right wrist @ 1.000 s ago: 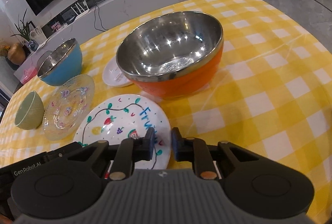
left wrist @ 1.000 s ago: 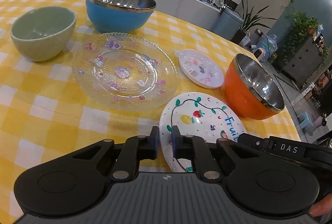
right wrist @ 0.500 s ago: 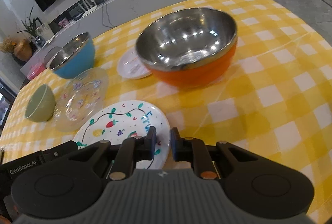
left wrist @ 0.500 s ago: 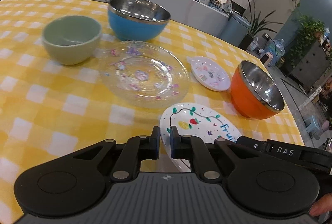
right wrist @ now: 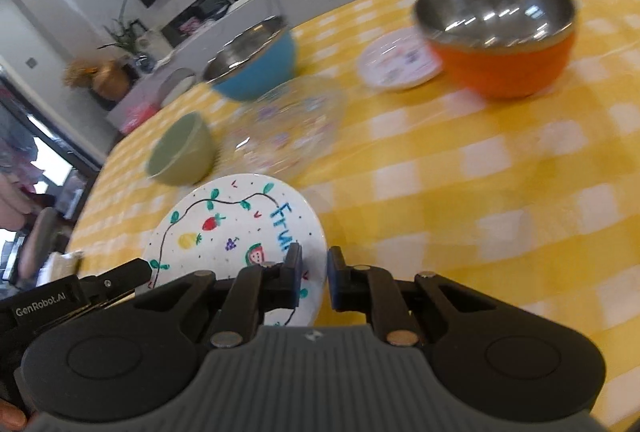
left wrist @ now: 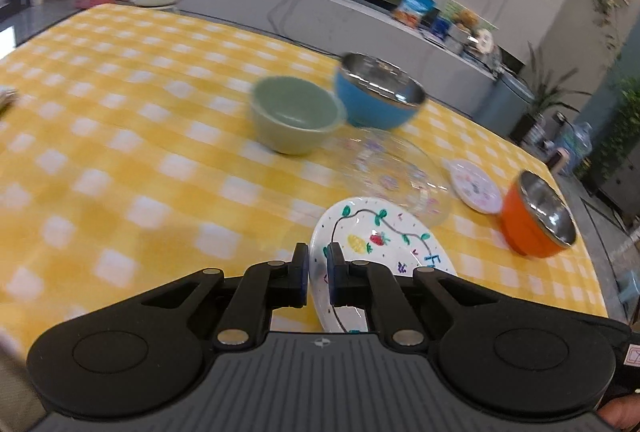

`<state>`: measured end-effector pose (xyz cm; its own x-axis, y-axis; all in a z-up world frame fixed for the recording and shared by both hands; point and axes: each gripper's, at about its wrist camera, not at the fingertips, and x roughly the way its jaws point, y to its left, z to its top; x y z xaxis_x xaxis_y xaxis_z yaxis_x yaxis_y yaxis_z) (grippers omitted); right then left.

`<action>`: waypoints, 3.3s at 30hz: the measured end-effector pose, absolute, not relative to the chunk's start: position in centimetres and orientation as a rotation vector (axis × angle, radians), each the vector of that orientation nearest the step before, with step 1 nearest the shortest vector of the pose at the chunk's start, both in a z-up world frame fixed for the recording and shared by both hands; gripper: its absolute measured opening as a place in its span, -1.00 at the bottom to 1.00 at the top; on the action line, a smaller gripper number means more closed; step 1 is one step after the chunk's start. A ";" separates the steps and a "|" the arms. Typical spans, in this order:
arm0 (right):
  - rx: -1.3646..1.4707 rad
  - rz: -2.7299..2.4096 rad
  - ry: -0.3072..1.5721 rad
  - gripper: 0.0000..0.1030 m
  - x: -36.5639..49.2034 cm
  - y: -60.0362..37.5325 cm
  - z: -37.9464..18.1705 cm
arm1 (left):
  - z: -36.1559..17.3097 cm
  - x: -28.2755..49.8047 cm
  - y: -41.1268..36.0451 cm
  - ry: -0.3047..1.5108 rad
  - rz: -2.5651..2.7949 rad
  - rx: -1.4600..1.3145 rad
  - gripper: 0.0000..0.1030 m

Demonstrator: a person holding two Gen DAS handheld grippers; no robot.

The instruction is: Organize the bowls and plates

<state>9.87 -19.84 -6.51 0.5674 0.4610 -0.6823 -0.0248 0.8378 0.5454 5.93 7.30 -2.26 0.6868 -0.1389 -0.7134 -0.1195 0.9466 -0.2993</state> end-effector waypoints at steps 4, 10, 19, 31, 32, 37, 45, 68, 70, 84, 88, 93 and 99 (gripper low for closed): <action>0.523 0.367 0.922 -0.81 9.8 -17.2 -6.2 | -2.2 5.1 9.8 0.823 0.051 -0.357 -0.82; 0.490 0.427 0.939 -0.81 9.7 -14.3 -6.5 | -2.8 4.5 11.8 0.843 0.117 -0.376 -0.82; 0.416 0.457 0.958 -0.81 9.9 -12.9 -7.5 | -4.4 4.7 12.6 0.889 0.164 -0.362 -0.82; 0.258 0.474 0.926 -0.79 8.9 -11.7 -7.7 | -5.7 5.0 12.2 0.945 0.186 -0.326 -0.75; 0.253 0.475 0.923 -0.79 8.9 -11.7 -7.7 | -5.7 5.0 12.3 0.945 0.185 -0.325 -0.75; 0.297 0.474 0.921 -0.71 9.0 -12.5 -7.7 | -5.6 4.9 12.4 0.937 0.181 -0.339 -0.69; 0.357 0.352 0.858 -0.36 9.9 -15.1 -6.5 | -2.7 5.0 10.4 0.823 0.102 -0.329 -0.34; 0.516 0.112 0.744 0.06 17.8 -21.0 -6.6 | -4.6 15.7 4.4 0.740 -0.062 -0.370 0.21; 0.518 0.110 0.745 0.02 18.4 -21.0 -7.1 | -5.4 16.4 4.7 0.758 -0.050 -0.384 0.21; 0.520 0.143 0.730 -0.36 21.7 -20.3 -9.4 | -8.4 18.2 5.3 0.749 -0.077 -0.403 -0.02; 0.530 0.143 0.720 -0.48 22.0 -20.6 -9.7 | -8.6 18.4 5.2 0.734 -0.079 -0.383 -0.35; 0.542 0.161 0.710 -0.62 22.4 -20.6 -10.1 | -8.9 18.6 5.1 0.724 -0.112 -0.376 -0.71; 0.551 0.152 0.716 -0.86 22.1 -20.7 -10.2 | -8.6 18.4 4.7 0.717 -0.110 -0.342 -0.79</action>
<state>22.10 -20.70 -10.17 0.7504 0.3152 -0.5809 0.0524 0.8478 0.5277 18.38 4.71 -8.62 0.7504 -0.2147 -0.6251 -0.0177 0.9389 -0.3437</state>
